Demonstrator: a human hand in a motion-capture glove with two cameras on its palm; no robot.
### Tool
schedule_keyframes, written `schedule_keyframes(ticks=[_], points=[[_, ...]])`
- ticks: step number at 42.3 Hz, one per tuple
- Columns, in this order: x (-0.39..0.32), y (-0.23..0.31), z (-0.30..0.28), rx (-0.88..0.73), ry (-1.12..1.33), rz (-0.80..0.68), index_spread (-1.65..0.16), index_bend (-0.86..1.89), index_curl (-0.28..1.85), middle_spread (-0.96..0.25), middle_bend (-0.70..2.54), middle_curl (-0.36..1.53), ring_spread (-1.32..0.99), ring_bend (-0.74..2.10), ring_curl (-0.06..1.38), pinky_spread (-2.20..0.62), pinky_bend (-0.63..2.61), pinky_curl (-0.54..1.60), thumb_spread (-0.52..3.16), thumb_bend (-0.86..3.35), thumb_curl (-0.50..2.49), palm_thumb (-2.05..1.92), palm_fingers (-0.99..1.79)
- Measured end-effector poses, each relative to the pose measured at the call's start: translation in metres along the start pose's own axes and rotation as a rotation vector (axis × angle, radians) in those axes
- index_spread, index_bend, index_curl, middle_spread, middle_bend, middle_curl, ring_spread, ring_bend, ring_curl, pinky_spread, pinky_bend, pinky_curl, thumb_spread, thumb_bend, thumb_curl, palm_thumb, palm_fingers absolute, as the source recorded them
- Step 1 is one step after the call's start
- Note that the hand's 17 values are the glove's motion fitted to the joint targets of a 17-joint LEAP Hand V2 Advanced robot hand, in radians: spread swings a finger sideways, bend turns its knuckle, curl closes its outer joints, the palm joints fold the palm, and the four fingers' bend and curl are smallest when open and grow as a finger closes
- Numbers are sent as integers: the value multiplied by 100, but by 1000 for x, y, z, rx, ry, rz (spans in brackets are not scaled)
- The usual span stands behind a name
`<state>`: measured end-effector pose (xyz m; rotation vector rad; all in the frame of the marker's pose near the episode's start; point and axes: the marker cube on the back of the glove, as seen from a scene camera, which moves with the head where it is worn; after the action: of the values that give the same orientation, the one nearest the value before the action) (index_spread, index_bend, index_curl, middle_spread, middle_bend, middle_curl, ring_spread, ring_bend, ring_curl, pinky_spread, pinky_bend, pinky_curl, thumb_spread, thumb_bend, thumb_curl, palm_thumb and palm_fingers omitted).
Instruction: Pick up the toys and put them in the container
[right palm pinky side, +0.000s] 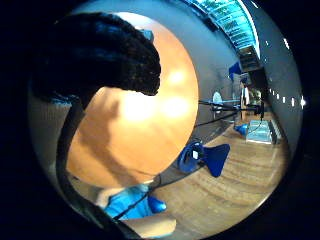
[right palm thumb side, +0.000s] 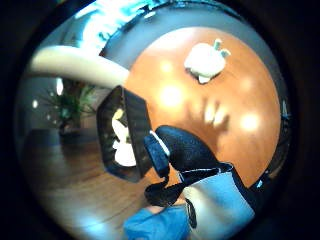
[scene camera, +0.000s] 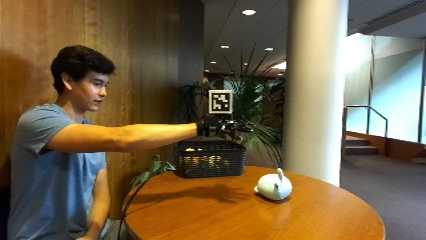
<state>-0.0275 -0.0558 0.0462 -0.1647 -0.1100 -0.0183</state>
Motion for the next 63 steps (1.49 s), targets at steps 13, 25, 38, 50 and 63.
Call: schedule_keyframes(ticks=[13,25,38,50,63], points=[[5,-72,23,10,-17,79,-27,7,16,7,13,28,8,20,32,6,133,36,115,-4,24,-4,-22],[11,-141,67,-10,57,167,-27,6,14,7,13,26,8,20,33,5,134,36,115,-3,24,-2,-22],[-10,-179,136,-97,25,104,-27,8,14,7,10,22,8,18,33,7,137,36,111,-4,25,-3,-26],[-9,-204,195,-204,82,219,-27,10,14,9,2,16,10,19,32,5,154,39,110,4,29,13,-30],[-12,-224,203,-123,-62,118,-33,13,17,7,16,12,1,81,48,-18,146,36,123,24,40,54,32]])
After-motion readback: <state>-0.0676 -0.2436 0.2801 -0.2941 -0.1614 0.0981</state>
